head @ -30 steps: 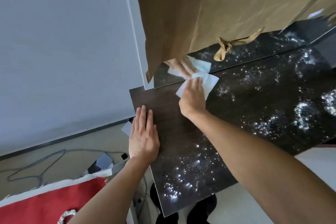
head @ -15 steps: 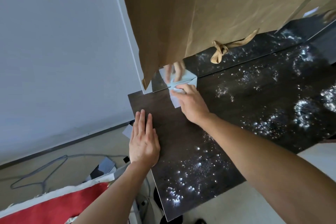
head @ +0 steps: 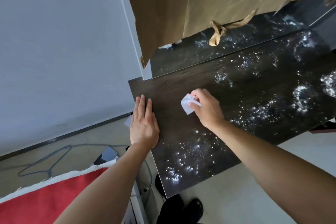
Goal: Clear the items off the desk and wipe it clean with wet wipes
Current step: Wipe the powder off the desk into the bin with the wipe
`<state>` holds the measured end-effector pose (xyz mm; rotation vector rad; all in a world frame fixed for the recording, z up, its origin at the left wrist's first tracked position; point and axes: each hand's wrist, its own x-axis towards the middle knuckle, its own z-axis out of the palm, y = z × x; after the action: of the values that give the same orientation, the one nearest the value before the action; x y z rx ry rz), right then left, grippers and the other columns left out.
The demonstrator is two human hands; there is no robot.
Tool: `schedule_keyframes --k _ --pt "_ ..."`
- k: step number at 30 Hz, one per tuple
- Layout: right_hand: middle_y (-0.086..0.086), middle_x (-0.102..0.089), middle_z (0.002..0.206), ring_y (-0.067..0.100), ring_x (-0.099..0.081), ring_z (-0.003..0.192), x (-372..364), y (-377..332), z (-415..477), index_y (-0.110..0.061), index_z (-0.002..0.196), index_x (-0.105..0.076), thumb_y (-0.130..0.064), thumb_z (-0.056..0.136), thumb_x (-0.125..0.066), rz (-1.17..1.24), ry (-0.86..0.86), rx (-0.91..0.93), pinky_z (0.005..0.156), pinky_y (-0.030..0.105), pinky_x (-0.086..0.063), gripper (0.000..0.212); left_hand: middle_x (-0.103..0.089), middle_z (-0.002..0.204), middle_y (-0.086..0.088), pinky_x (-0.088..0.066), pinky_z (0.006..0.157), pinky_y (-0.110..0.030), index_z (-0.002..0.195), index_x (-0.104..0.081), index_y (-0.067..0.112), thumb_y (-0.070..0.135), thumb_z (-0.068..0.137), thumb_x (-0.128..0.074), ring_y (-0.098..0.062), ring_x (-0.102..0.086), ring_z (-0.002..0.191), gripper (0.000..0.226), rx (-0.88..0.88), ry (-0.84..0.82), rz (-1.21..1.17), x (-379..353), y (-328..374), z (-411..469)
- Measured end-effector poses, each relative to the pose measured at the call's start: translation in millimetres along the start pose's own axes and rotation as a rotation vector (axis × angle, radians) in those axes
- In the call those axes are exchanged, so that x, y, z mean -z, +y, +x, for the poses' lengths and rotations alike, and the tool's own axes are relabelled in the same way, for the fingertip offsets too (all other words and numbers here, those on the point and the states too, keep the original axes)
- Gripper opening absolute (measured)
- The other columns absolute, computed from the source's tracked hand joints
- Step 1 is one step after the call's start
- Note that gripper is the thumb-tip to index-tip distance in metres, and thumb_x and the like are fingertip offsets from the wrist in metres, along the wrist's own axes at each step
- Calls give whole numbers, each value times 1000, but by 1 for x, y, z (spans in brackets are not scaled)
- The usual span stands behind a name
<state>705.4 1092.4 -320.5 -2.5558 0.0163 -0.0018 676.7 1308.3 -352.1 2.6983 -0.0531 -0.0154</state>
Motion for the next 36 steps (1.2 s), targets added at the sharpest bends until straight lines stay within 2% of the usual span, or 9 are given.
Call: schedule_keyframes --k 3,7,10,13,20,25,28,31,36 --pt "7 -56 94 25 -56 85 -13 -16 -24 -15 90 -67 -9 80 -67 30 -14 94 71 36 -48 11 -24 155 -11 -25 115 -39 143 -35 6 25 97 -22 -24 -13 146 52 -1 8 -10 -1 -1 -1" --pt "11 -56 123 26 -53 108 -6 -9 -79 -14 112 -64 -4 86 -59 -55 -227 386 86 38 -52 29 -21 156 -11 -29 114 -44 144 -32 6 19 99 -30 -24 -11 146 47 8 -10 -3 0 0 -3" --pt "7 -41 144 25 -34 132 18 29 -33 -15 133 -50 -18 94 -35 -220 -112 205 101 41 -41 41 -17 157 -9 -26 115 -42 146 -28 7 20 100 -29 -22 -7 146 48 18 -21 14 2 4 -4" --pt "17 -21 154 34 -14 143 23 54 -6 -3 143 -31 -7 97 -38 -332 -89 6 112 46 -28 47 -17 157 -10 -23 116 -40 146 -29 6 20 100 -29 -24 -8 146 48 7 -6 23 1 3 -4" --pt "13 -34 150 26 -26 142 17 36 -129 -1 138 -43 -17 98 -38 -119 -286 373 116 32 -20 43 -16 157 -10 -21 117 -41 146 -28 7 21 100 -28 -24 -7 146 48 8 -6 30 1 3 -4" --pt "24 -21 153 36 -17 143 27 54 -64 5 142 -29 -23 102 -30 -252 -158 64 117 37 -12 49 -18 157 -9 -28 114 -43 145 -31 8 21 100 -28 -22 -8 146 47 12 17 12 -2 2 -3" --pt "21 -28 151 34 -22 142 3 18 -121 3 140 -34 -27 100 -25 -226 -188 213 114 43 -24 51 -17 158 -6 -30 112 -43 146 -30 10 23 100 -26 -19 -6 146 47 24 15 12 -2 2 -3" --pt "6 -17 157 18 -7 146 6 15 -170 -7 146 -29 -31 101 -19 -193 -324 403 117 31 -8 52 -17 158 -5 -29 113 -43 146 -29 11 23 100 -26 -19 -6 146 47 19 24 12 -2 1 -2" --pt "14 -21 155 26 -14 145 10 37 -99 -1 144 -31 -38 96 -13 -252 -193 149 115 45 -22 63 -19 157 -4 -30 112 -43 146 -31 12 23 100 -28 -18 -7 146 47 10 48 -1 -3 -1 -1"
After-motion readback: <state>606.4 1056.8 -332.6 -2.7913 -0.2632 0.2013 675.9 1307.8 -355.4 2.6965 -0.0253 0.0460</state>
